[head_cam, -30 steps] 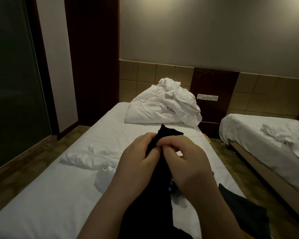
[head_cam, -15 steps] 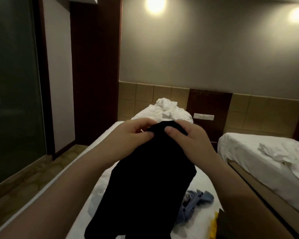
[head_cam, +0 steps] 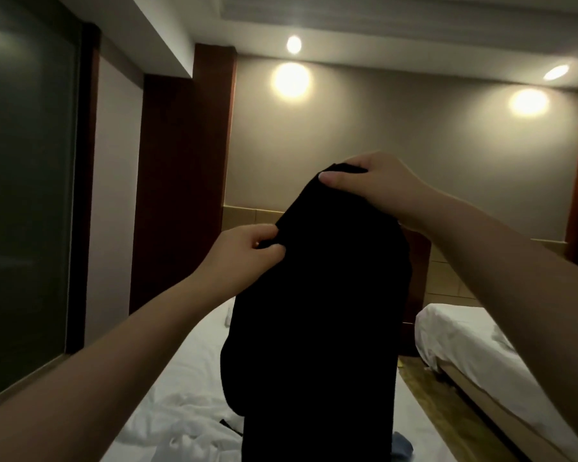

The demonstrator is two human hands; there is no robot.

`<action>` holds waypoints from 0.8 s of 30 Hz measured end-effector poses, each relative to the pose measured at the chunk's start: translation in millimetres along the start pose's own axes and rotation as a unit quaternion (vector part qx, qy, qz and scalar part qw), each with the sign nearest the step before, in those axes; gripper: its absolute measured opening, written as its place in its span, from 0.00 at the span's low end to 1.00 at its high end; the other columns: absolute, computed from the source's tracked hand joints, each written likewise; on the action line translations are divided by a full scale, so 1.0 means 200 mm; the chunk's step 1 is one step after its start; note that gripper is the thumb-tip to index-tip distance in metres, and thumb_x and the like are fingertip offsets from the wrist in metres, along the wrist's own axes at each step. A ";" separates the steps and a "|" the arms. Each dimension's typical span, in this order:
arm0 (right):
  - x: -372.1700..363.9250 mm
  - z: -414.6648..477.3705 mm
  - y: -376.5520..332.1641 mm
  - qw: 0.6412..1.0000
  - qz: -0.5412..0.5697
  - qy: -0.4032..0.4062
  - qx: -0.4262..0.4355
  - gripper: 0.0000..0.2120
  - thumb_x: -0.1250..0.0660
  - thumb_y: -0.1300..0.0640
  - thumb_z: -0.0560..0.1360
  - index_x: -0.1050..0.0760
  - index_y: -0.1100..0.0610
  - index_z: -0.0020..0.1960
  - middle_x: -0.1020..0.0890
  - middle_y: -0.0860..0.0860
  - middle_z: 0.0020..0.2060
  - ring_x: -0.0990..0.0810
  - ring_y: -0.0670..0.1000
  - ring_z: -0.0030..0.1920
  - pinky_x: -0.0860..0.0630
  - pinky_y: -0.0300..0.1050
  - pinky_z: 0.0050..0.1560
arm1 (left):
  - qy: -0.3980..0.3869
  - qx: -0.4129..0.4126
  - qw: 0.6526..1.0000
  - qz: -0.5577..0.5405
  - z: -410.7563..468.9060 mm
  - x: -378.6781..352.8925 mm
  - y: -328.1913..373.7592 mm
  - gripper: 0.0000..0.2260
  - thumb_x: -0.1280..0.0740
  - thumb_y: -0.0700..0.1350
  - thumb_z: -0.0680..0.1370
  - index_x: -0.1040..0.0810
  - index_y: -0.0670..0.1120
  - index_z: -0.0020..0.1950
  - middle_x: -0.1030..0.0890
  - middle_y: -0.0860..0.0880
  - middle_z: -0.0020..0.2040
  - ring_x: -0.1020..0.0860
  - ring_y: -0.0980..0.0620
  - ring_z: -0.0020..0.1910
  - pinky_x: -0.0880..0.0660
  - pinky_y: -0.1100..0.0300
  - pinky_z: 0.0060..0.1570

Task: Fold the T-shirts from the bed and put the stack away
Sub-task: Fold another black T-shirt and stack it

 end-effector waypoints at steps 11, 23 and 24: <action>0.09 -0.06 0.10 0.997 0.001 0.014 -0.078 0.18 0.32 0.49 0.74 0.21 0.65 0.51 0.20 0.66 0.51 0.22 0.54 0.42 0.30 0.45 0.44 | -0.130 0.089 0.971 -0.179 -0.16 -0.18 -0.20 0.19 0.27 0.54 0.67 0.20 0.47 0.55 0.18 0.49 0.49 0.20 0.52 0.50 0.24 0.65 0.47; 0.19 -0.16 0.11 0.989 0.047 -0.013 -0.143 0.10 0.30 0.57 0.72 0.22 0.61 0.50 0.19 0.54 0.43 0.20 0.50 0.42 0.23 0.36 0.38 | -0.182 0.167 0.961 -0.128 -0.29 -0.40 -0.36 0.07 0.31 0.47 0.74 0.18 0.48 0.37 0.22 0.51 0.34 0.22 0.58 0.37 0.29 0.63 0.46; 0.19 -0.17 0.11 0.988 0.055 -0.014 -0.145 0.08 0.30 0.57 0.72 0.22 0.60 0.48 0.19 0.54 0.43 0.20 0.50 0.41 0.22 0.35 0.38 | -0.167 0.168 0.964 -0.119 -0.29 -0.41 -0.38 0.11 0.32 0.46 0.75 0.19 0.48 0.33 0.24 0.52 0.32 0.23 0.58 0.35 0.30 0.65 0.42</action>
Point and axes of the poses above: each hand's wrist, its own z-axis towards the middle knuckle, its own x-axis out of the back of the hand, y = z × x, the point moved 1 cm from there along z, towards the middle knuckle
